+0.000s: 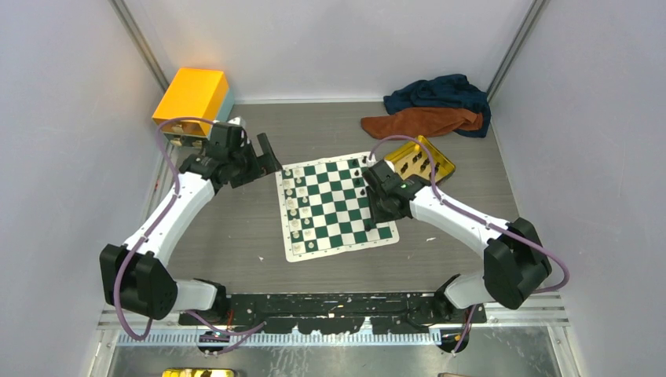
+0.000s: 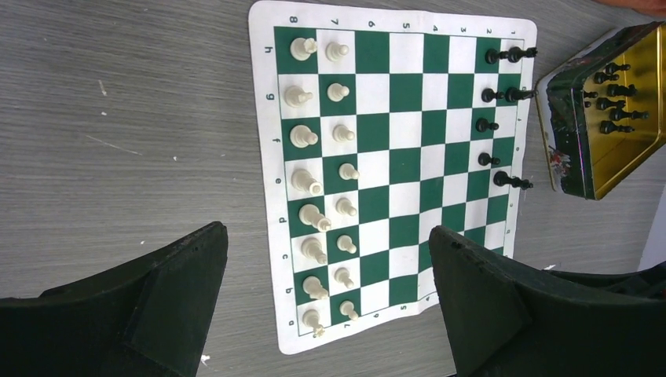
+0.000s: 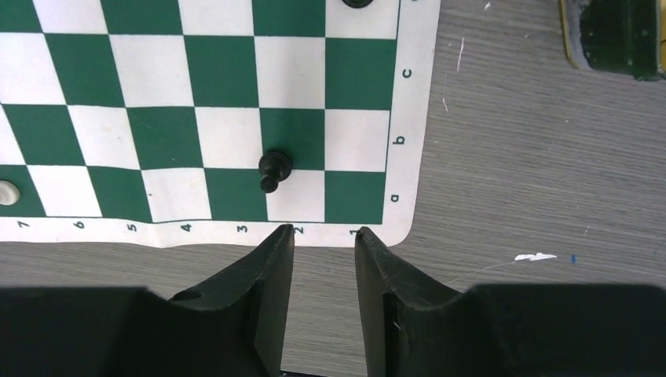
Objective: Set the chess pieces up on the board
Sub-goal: Pick up the chess piece from the chessboard.
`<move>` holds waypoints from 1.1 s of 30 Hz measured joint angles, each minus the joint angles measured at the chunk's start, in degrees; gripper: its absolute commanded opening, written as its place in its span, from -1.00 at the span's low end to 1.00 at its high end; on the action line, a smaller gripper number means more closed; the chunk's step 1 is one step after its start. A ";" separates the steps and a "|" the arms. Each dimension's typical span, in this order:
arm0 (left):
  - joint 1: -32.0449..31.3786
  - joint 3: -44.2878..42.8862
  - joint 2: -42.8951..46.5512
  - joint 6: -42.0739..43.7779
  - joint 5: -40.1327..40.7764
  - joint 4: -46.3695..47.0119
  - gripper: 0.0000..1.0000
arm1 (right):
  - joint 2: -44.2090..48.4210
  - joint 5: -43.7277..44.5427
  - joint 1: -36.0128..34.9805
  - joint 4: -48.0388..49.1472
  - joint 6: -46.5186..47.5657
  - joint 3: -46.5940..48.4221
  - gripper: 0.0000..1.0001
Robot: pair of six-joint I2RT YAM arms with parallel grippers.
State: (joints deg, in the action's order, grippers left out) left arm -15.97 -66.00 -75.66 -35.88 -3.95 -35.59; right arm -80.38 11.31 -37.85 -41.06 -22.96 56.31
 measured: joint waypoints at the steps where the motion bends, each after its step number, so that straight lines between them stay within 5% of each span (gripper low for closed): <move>1: -0.15 0.00 -0.15 -0.11 0.00 0.15 0.99 | 0.00 -0.09 -0.04 0.11 -0.09 -0.39 -0.18; 33: -0.90 -0.15 -5.55 -0.11 -0.17 2.62 0.99 | -10.67 -4.35 -1.42 7.65 -0.92 -1.18 -0.26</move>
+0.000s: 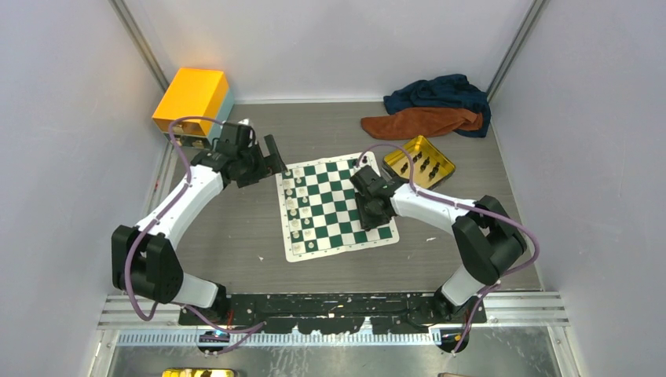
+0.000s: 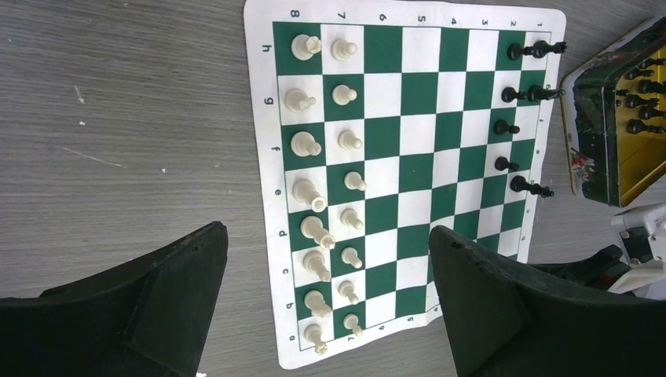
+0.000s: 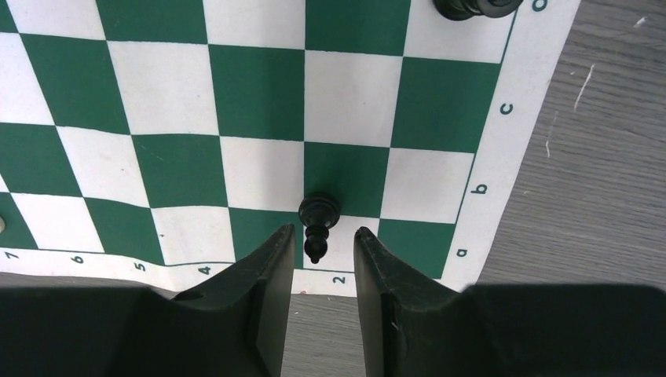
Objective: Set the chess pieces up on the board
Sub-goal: Pick up the chess piece from the chessboard, then place the chess piece on the chessboard.
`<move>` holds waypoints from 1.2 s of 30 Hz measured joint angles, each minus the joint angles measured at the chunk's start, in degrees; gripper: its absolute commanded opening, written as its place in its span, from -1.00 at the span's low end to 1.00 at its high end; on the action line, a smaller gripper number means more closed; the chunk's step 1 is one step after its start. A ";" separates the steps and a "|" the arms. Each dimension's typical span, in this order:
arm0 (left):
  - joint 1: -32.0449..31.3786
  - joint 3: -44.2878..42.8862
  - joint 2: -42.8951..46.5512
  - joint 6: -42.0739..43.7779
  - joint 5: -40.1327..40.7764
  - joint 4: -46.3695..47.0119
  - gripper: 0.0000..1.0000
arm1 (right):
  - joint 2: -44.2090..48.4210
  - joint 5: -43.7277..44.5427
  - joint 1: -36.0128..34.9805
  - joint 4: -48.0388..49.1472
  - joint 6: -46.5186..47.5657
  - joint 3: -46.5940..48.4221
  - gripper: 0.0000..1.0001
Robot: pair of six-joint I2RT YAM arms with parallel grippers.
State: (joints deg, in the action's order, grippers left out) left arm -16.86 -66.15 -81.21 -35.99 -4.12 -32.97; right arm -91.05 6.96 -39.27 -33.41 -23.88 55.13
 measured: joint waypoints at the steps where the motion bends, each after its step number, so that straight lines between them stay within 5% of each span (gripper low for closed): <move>1: 0.00 -0.07 -0.24 0.00 0.00 0.04 0.99 | -0.13 -0.04 0.00 0.00 0.07 0.07 -0.29; 8: 0.00 -0.33 -1.31 0.00 -0.02 0.17 0.99 | -1.42 -0.22 0.00 0.37 0.79 1.14 -0.77; 14: 0.00 -0.59 -1.62 0.02 -0.02 0.15 0.99 | -2.01 -0.22 0.02 0.39 1.27 1.88 -0.97; 36: 0.00 -6.08 -1.84 1.16 0.04 -0.24 0.99 | -4.57 2.14 4.94 -9.14 3.74 23.74 -0.98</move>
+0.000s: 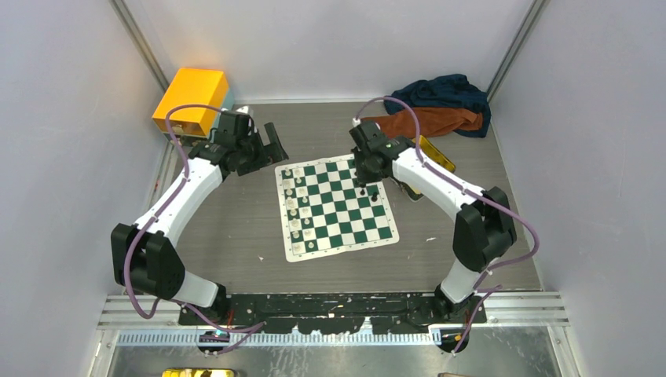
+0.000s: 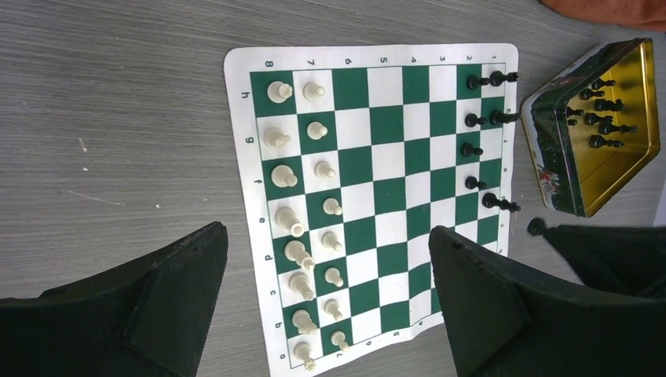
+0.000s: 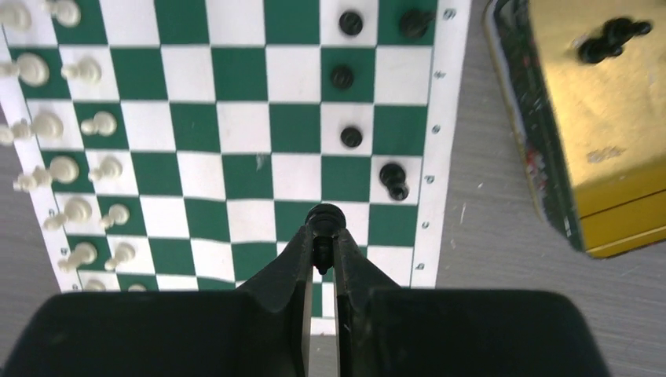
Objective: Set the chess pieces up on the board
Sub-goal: Place the chess piece on the chessboard.
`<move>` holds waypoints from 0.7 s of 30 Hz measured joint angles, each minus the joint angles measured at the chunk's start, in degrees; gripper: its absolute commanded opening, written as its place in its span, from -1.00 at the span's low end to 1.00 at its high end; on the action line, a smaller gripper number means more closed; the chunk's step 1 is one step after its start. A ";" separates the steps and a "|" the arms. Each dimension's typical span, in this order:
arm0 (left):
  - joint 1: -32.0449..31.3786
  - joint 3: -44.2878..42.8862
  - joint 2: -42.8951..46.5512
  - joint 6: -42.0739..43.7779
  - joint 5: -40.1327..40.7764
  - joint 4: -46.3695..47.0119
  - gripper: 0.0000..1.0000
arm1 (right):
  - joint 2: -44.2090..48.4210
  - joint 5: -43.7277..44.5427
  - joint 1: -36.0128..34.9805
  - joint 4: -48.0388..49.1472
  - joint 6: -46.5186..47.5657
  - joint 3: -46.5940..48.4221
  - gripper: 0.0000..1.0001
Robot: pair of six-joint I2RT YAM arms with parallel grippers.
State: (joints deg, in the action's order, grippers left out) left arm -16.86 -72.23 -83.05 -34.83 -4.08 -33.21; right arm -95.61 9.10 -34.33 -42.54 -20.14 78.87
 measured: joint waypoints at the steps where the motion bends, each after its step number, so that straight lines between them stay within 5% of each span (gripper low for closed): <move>1: 0.00 0.00 0.00 0.22 0.00 -0.02 0.99 | -0.79 0.09 0.68 -0.17 0.15 1.09 -0.97; 21: 0.00 0.04 0.02 0.81 -1.42 0.22 0.99 | -18.08 0.02 7.45 -1.62 0.74 10.97 -0.98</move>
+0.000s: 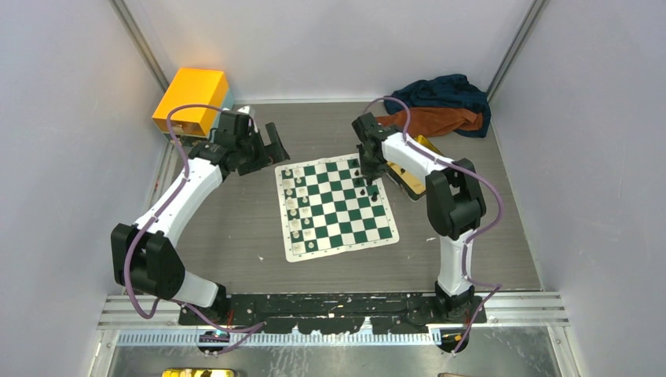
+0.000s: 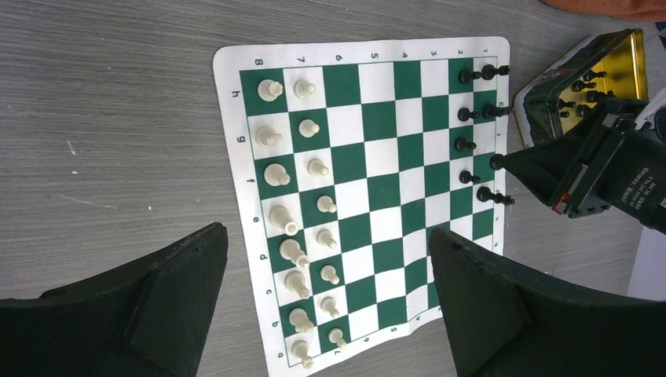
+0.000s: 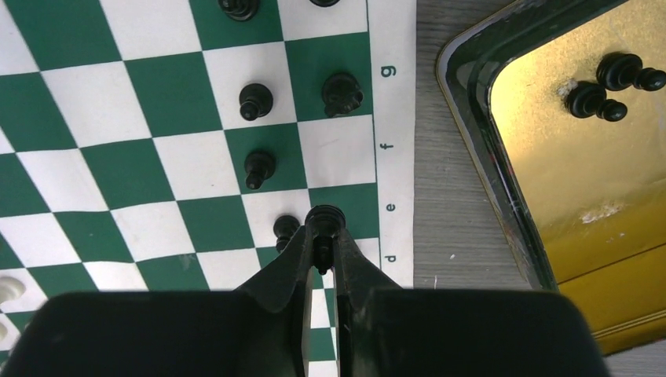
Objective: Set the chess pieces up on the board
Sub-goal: Place the chess piece on the chessboard.
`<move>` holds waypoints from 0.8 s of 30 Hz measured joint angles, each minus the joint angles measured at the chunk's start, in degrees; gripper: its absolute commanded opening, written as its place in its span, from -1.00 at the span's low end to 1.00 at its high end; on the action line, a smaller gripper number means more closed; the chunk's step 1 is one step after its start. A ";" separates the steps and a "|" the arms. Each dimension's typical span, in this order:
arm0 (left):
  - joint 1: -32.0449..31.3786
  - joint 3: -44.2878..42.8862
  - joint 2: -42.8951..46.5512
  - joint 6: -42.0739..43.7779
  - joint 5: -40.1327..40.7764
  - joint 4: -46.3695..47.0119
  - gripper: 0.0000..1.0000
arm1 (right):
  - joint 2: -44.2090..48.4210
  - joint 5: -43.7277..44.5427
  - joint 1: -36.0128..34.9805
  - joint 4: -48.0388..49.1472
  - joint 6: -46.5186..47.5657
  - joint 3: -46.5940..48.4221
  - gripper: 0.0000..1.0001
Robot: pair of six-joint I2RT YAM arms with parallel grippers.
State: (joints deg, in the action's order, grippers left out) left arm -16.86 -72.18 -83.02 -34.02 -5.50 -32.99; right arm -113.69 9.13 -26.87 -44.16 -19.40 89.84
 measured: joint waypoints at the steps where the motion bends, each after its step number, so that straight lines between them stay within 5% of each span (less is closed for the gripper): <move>1: 0.00 0.00 0.00 0.00 -0.09 0.02 0.99 | -0.44 0.00 0.07 0.07 0.00 0.00 -0.98; 24: 0.00 0.87 0.17 -0.02 -0.59 0.20 0.99 | -5.97 -1.31 2.38 1.70 0.00 3.50 -0.98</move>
State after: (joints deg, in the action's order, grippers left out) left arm -16.86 -71.31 -82.85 -34.04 -6.09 -32.80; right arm -119.66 7.81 -24.49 -42.46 -19.40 93.34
